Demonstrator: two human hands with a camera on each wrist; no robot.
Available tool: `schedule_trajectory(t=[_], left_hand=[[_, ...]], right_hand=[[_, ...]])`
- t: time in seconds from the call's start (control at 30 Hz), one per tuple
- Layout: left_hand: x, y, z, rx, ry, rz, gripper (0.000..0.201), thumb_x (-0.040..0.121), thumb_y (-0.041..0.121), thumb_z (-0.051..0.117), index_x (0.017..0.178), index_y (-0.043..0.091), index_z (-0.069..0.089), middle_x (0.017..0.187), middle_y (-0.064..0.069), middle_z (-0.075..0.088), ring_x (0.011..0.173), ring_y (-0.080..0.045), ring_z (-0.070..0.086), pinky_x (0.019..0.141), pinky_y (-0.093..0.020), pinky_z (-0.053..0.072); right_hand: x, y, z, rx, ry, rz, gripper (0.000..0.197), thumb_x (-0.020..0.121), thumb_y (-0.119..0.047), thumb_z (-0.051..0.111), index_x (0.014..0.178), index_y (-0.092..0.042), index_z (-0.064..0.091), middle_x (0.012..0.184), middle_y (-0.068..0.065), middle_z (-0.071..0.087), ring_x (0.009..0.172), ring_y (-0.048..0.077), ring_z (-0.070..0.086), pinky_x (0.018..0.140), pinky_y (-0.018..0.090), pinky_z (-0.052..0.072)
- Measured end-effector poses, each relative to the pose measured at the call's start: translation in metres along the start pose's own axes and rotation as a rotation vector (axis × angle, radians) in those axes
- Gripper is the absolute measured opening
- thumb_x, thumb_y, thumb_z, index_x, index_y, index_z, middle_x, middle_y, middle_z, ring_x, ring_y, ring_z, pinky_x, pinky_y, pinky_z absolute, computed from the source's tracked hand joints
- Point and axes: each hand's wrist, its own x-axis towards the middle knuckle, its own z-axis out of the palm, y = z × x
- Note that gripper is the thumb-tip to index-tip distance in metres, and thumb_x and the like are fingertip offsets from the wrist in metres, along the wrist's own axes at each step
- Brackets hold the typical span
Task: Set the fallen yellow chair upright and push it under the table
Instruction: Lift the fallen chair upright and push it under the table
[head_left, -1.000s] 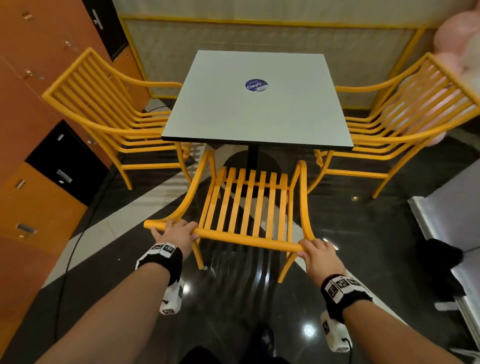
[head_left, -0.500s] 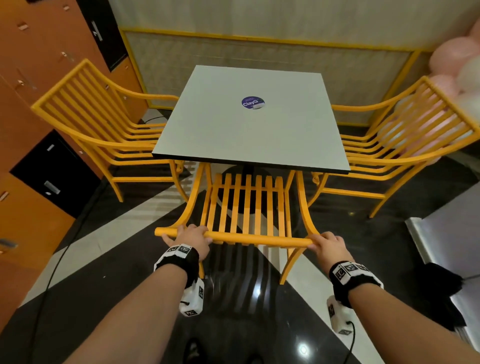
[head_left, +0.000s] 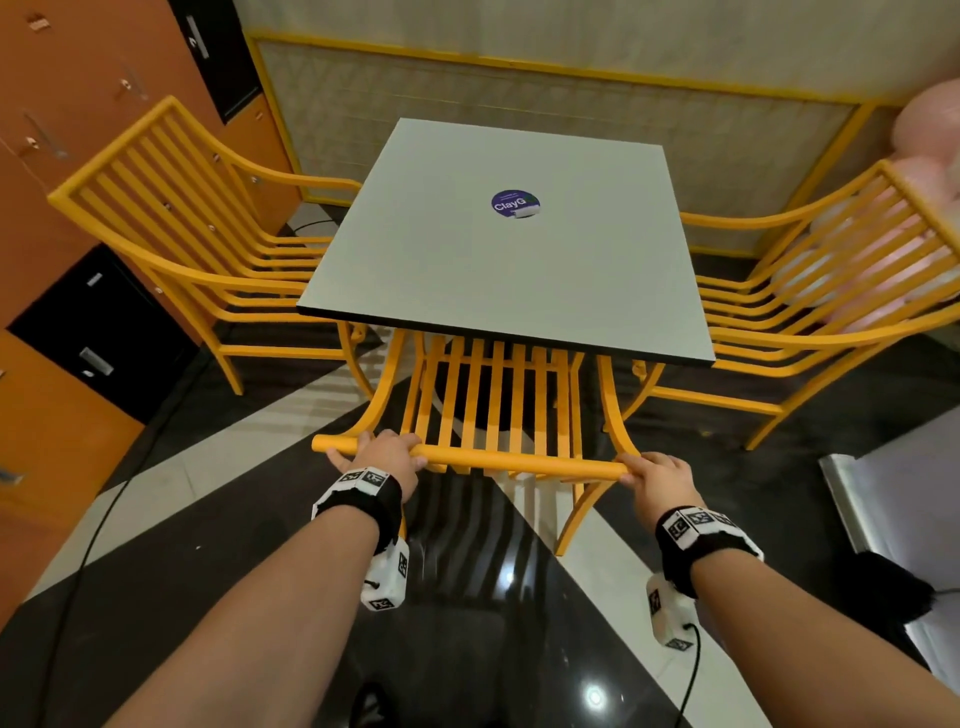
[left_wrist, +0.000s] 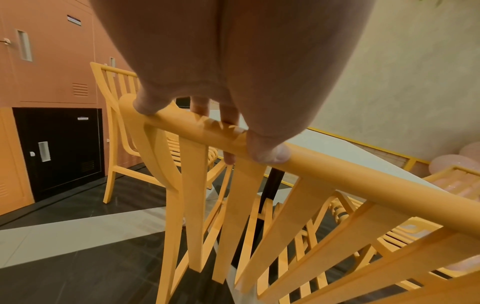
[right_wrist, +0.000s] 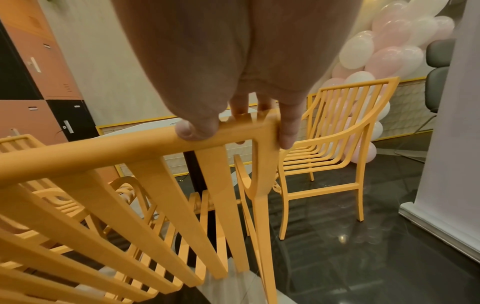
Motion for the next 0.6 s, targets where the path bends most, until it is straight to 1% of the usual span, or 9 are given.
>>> schedule_trajectory(t=[0.1, 0.2, 0.3, 0.37, 0.4, 0.43, 0.5, 0.53, 0.6], left_hand=[[0.008, 0.001, -0.003, 0.001, -0.003, 0.0, 0.032, 0.096, 0.039, 0.049, 0.128, 0.042, 0.053, 0.133, 0.004, 0.052, 0.142, -0.029, 0.023, 0.108, -0.074, 0.004], [0.016, 0.003, -0.006, 0.005, -0.003, 0.004, 0.032, 0.096, 0.038, 0.049, 0.128, 0.042, 0.053, 0.132, 0.003, 0.052, 0.142, -0.03, 0.023, 0.108, -0.075, 0.004], [0.019, 0.007, -0.01, 0.017, -0.015, 0.019, 0.027, 0.097, 0.035, 0.048, 0.122, 0.037, 0.056, 0.129, 0.001, 0.053, 0.142, -0.031, 0.022, 0.107, -0.075, 0.003], [0.019, 0.006, -0.009, 0.026, -0.018, 0.033, 0.027, 0.097, 0.035, 0.046, 0.123, 0.036, 0.056, 0.132, 0.001, 0.052, 0.143, -0.031, 0.021, 0.107, -0.076, 0.003], [0.019, 0.004, -0.008, 0.023, -0.005, 0.049, 0.029, 0.098, 0.036, 0.045, 0.126, 0.037, 0.054, 0.136, 0.002, 0.05, 0.144, -0.03, 0.019, 0.107, -0.076, 0.002], [0.018, 0.0, -0.006, 0.015, 0.01, 0.067, 0.033, 0.097, 0.038, 0.044, 0.13, 0.038, 0.05, 0.142, 0.004, 0.046, 0.145, -0.029, 0.016, 0.107, -0.076, 0.001], [0.015, -0.011, -0.002, -0.003, 0.046, 0.112, 0.045, 0.096, 0.043, 0.042, 0.141, 0.04, 0.038, 0.157, 0.007, 0.028, 0.149, -0.025, 0.005, 0.109, -0.072, -0.003], [0.013, -0.019, 0.001, 0.008, 0.057, 0.148, 0.051, 0.096, 0.045, 0.041, 0.145, 0.04, 0.03, 0.161, 0.008, 0.017, 0.15, -0.024, -0.002, 0.111, -0.069, -0.005], [0.003, -0.04, 0.005, 0.035, 0.089, 0.243, 0.06, 0.095, 0.043, 0.04, 0.15, 0.04, 0.015, 0.164, 0.008, -0.001, 0.15, -0.023, -0.012, 0.116, -0.061, -0.003]], right_hand=[[0.006, -0.003, 0.0, 0.004, 0.01, -0.001, 0.035, 0.098, -0.034, 0.04, 0.131, -0.033, 0.052, 0.141, 0.007, 0.047, 0.137, 0.033, 0.024, 0.108, 0.052, 0.035], [0.011, -0.005, -0.003, 0.017, 0.003, 0.001, 0.036, 0.098, -0.035, 0.04, 0.132, -0.033, 0.051, 0.14, 0.007, 0.048, 0.137, 0.034, 0.024, 0.109, 0.052, 0.034], [0.014, -0.006, -0.005, 0.013, 0.002, 0.006, 0.037, 0.098, -0.038, 0.038, 0.133, -0.035, 0.049, 0.14, 0.007, 0.048, 0.138, 0.033, 0.023, 0.107, 0.053, 0.035], [0.011, -0.009, -0.006, -0.027, -0.004, 0.025, 0.039, 0.097, -0.041, 0.036, 0.134, -0.038, 0.046, 0.142, 0.005, 0.047, 0.139, 0.032, 0.022, 0.106, 0.053, 0.037], [0.008, -0.011, -0.007, -0.059, -0.009, 0.042, 0.039, 0.097, -0.043, 0.035, 0.135, -0.04, 0.045, 0.143, 0.005, 0.045, 0.14, 0.031, 0.022, 0.104, 0.054, 0.039], [0.005, -0.015, -0.008, -0.098, -0.011, 0.054, 0.039, 0.097, -0.044, 0.035, 0.135, -0.041, 0.043, 0.144, 0.004, 0.043, 0.14, 0.031, 0.021, 0.102, 0.054, 0.04], [-0.003, -0.024, -0.01, -0.157, 0.008, 0.083, 0.039, 0.097, -0.044, 0.038, 0.135, -0.04, 0.041, 0.145, 0.006, 0.04, 0.138, 0.031, 0.023, 0.101, 0.053, 0.041], [-0.008, -0.03, -0.011, -0.183, 0.05, 0.082, 0.04, 0.096, -0.043, 0.042, 0.135, -0.038, 0.042, 0.143, 0.008, 0.041, 0.135, 0.032, 0.027, 0.099, 0.052, 0.042], [-0.021, -0.041, -0.008, -0.222, 0.163, 0.023, 0.041, 0.091, -0.039, 0.054, 0.131, -0.03, 0.049, 0.134, 0.011, 0.048, 0.125, 0.034, 0.038, 0.095, 0.051, 0.046]])
